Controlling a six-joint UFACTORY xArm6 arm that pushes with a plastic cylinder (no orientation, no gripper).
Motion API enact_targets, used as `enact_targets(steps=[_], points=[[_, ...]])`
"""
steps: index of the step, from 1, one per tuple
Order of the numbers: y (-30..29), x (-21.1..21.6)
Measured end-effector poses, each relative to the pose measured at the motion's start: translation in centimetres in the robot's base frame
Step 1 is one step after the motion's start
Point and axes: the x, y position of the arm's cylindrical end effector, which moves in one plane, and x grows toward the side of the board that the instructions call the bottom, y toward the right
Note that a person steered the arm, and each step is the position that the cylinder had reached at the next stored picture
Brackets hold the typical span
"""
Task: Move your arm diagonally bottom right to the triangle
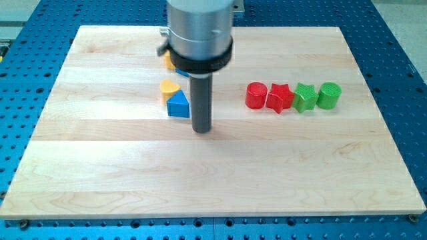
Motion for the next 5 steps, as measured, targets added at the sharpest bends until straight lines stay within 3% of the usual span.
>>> enact_targets(steps=[2, 5], points=[[3.5, 0.8], [0.0, -1.9]])
